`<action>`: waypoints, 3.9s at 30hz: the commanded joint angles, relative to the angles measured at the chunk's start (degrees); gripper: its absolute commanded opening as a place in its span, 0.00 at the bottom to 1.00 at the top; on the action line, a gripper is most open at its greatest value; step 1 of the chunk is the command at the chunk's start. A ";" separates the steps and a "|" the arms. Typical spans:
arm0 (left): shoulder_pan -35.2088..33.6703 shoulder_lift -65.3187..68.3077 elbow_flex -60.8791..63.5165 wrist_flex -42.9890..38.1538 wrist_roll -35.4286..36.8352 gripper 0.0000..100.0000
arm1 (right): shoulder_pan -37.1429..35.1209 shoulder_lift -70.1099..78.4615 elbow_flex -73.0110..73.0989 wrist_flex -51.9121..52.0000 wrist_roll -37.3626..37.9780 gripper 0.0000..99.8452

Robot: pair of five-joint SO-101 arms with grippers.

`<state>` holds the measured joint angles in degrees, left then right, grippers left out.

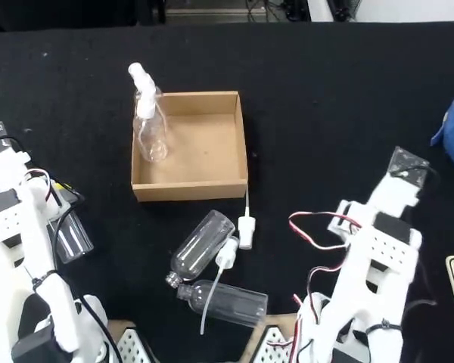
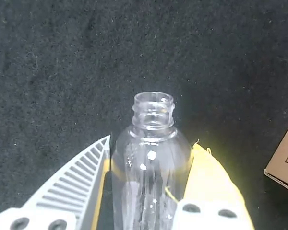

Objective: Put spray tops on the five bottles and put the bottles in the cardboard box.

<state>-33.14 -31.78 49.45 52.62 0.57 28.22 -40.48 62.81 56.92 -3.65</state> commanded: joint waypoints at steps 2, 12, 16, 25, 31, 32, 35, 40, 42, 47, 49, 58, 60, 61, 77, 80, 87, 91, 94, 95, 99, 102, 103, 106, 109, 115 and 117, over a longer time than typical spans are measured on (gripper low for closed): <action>0.66 -2.29 -0.66 -0.88 -0.18 0.03 | 0.53 0.48 -8.57 2.46 10.37 0.24; 0.66 -2.29 -0.75 -0.88 -0.26 0.03 | 12.48 7.34 -17.27 1.67 49.05 0.26; 0.66 -2.29 -0.75 -0.88 -0.26 0.03 | 13.54 16.92 -21.49 1.58 68.66 0.27; 0.66 -2.29 -1.01 -0.88 -0.26 0.03 | 13.45 27.12 -21.67 0.35 116.75 0.27; 0.66 -2.29 -0.92 -0.88 -0.26 0.03 | 12.75 27.47 -21.41 -6.24 126.86 0.28; 0.66 -2.29 -0.92 -0.88 -0.26 0.03 | 12.40 27.56 -21.41 -7.30 126.86 0.28; 0.66 -2.29 -1.01 -0.88 -0.26 0.03 | 10.37 27.65 -20.44 -7.91 126.86 0.28; 0.66 -2.29 -0.84 -0.88 -0.26 0.03 | 5.80 27.56 -16.48 -8.35 126.86 0.27; 0.66 -2.29 -0.75 -0.88 -0.26 0.03 | 5.10 27.65 -15.25 -8.62 127.12 0.27; 0.66 -2.29 -0.75 -0.88 -0.26 0.03 | 6.07 27.65 -9.63 -18.55 127.38 0.27; 0.66 -2.29 -0.75 -0.88 -0.26 0.03 | 6.86 27.65 -6.99 -22.15 129.67 0.27; 0.66 -2.29 -0.75 -0.88 -0.26 0.03 | 5.27 27.12 -5.67 -23.56 119.30 0.01; 0.66 -2.29 -0.84 -0.88 -0.26 0.03 | 4.92 27.03 -6.20 -23.56 112.00 0.03; 0.66 -2.29 -0.75 -0.88 -0.26 0.03 | 4.75 27.03 -6.73 -23.56 107.52 0.03; 0.66 -2.29 -0.66 -0.88 -0.26 0.03 | 0.53 35.38 -31.34 8.88 30.24 0.05; 0.66 -2.29 -0.66 -0.88 -0.26 0.03 | 0.53 41.01 -35.03 9.32 27.96 0.13; 0.66 -2.29 -0.66 -0.88 -0.26 0.03 | 0.79 44.26 -41.45 17.58 37.27 0.18; 0.66 -2.29 -0.66 -0.88 -0.26 0.03 | 1.93 40.75 -38.02 15.12 44.04 0.19; 0.66 -2.29 -0.84 -0.88 -0.26 0.03 | 2.29 38.55 -32.04 7.47 49.32 0.19; 0.66 -2.29 -0.84 -0.88 -0.26 0.03 | 2.46 38.11 -30.11 4.22 50.81 0.19; 0.66 -2.29 -0.75 -0.88 -0.26 0.03 | 2.11 37.76 -25.98 -1.58 50.81 0.18; 0.57 -2.29 -0.92 -0.88 -0.26 0.03 | 2.02 37.58 -24.84 -2.02 49.23 0.14; 0.57 -2.46 -0.92 -0.79 -0.26 0.03 | 2.20 37.32 -24.48 -2.02 49.23 0.10; 0.57 -2.73 -0.84 -0.79 -0.26 0.03 | 2.46 37.14 -24.31 -1.58 49.23 0.03; 0.66 -2.90 -1.10 -0.44 -0.26 0.03 | 3.43 34.24 -26.15 -1.23 48.79 0.01; 0.66 -2.90 -6.73 3.60 -0.18 0.03 | 0.44 20.62 -32.75 8.44 35.96 0.01; 0.66 -2.90 -10.77 6.24 -0.18 0.03 | -2.37 16.75 -34.24 10.81 31.21 0.01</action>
<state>-33.14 -32.48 46.55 55.87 0.57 29.01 -15.96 33.27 64.13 33.71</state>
